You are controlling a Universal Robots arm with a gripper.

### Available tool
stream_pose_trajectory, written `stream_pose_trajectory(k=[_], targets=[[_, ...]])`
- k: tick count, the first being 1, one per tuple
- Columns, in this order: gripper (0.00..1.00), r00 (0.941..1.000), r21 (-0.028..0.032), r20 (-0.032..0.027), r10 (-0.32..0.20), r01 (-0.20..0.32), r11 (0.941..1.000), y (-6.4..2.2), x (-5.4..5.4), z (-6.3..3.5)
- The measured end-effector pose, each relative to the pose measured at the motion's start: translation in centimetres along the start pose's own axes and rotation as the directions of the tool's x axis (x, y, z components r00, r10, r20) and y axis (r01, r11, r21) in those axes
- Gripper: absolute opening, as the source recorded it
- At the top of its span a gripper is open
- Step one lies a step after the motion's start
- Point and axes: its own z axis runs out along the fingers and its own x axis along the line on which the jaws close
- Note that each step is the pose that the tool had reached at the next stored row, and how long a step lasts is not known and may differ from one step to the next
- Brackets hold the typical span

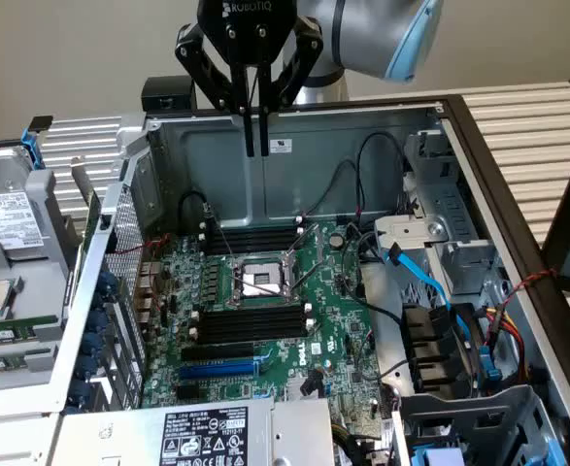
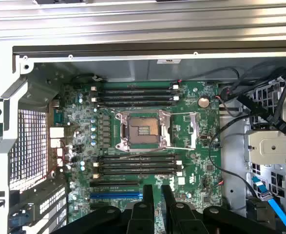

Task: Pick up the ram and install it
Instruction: 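Reach for the ram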

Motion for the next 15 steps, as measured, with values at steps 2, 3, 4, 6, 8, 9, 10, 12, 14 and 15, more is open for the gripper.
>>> stream_pose_trajectory(k=[2, 3, 4, 6, 8, 9, 10, 12, 14, 15], targets=[[0.22, 1.0, 0.0, 0.0, 0.0, 0.0, 1.0, 0.0, 0.0, 0.0], [0.22, 1.0, 0.0, 0.0, 0.0, 0.0, 1.0, 0.0, 0.0, 0.0], [0.22, 1.0, 0.0, 0.0, 0.0, 0.0, 1.0, 0.0, 0.0, 0.0], [0.22, 1.0, 0.0001, 0.0, 0.0, 0.0, 1.0, 0.0, 0.0, 0.0], [0.22, 1.0, 0.0, 0.0, 0.0, 0.0, 1.0, 0.0, 0.0, 0.0], [0.22, 1.0, 0.0001, 0.0, 0.0, 0.0, 1.0, 0.0, 0.0, 0.0], [0.22, 1.0, 0.0, 0.0, 0.0, 0.0, 1.0, 0.0, 0.0, 0.0], [0.22, 1.0, 0.0, 0.0, 0.0, 0.0, 1.0, 0.0, 0.01, 0.0], [0.22, 1.0, 0.0002, -0.0001, 0.0, 0.0, 1.0, -0.01, 0.14, -0.01], [0.22, 1.0, 0.0003, -0.0002, 0.0, 0.0, 1.0, -0.02, 0.32, -0.02]])
